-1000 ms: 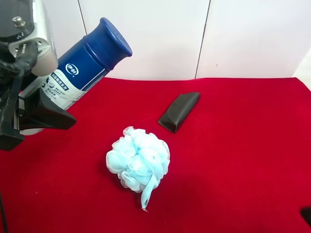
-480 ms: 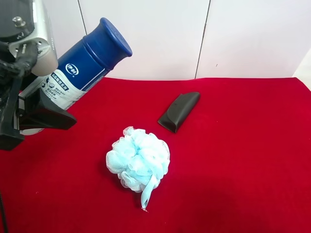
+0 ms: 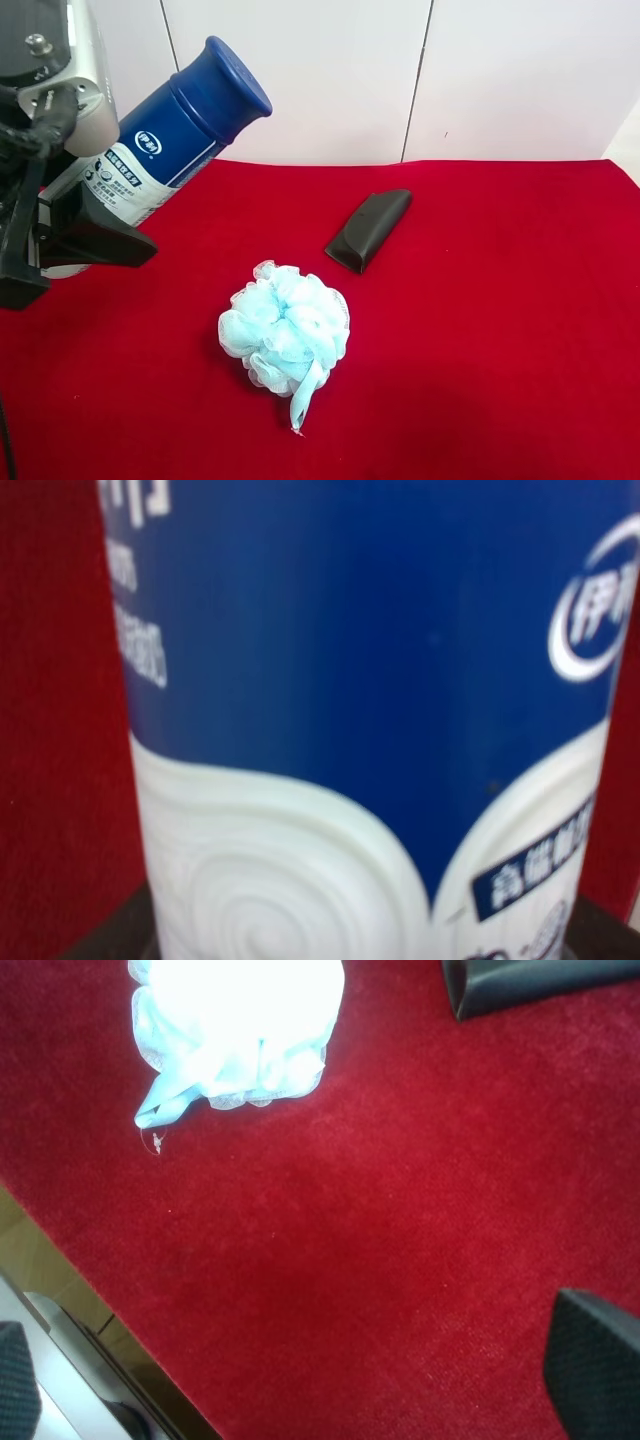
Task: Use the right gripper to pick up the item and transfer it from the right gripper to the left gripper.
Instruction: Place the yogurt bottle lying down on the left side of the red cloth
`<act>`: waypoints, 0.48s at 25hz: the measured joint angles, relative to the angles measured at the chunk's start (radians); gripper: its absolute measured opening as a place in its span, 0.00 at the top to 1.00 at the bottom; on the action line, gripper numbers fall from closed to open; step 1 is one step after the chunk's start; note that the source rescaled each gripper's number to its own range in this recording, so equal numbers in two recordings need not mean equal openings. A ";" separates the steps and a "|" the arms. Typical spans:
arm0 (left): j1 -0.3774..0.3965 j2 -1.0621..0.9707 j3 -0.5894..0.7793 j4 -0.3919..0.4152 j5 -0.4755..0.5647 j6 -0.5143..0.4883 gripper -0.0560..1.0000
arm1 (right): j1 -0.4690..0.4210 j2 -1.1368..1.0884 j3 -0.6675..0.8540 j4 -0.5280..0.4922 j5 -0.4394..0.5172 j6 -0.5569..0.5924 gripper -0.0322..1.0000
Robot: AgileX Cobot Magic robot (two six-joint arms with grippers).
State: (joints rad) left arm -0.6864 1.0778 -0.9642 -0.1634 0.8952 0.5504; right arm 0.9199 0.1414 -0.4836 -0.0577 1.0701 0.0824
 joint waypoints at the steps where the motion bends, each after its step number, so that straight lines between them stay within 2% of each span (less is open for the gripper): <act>1: 0.000 0.000 0.000 0.000 0.000 0.000 0.94 | 0.000 0.000 0.000 0.000 0.000 0.000 0.00; 6: 0.000 0.000 0.000 0.000 0.000 0.000 0.94 | -0.029 0.000 0.000 0.000 0.000 0.000 0.00; 7: 0.000 0.000 0.000 0.000 0.000 0.000 0.94 | -0.058 0.000 0.000 0.000 0.000 0.000 0.00; 10: 0.000 0.000 0.000 0.000 0.000 0.000 0.94 | -0.174 -0.024 0.000 0.000 -0.003 0.000 0.00; 11: 0.000 0.000 0.000 0.000 0.000 0.000 0.94 | -0.287 -0.061 0.001 0.000 -0.005 0.000 0.00; 12: 0.000 0.000 0.000 0.000 0.000 0.000 0.94 | -0.350 -0.083 0.001 0.000 -0.005 0.000 0.00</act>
State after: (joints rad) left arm -0.6864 1.0778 -0.9642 -0.1634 0.8952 0.5504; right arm 0.5701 0.0588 -0.4825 -0.0577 1.0656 0.0824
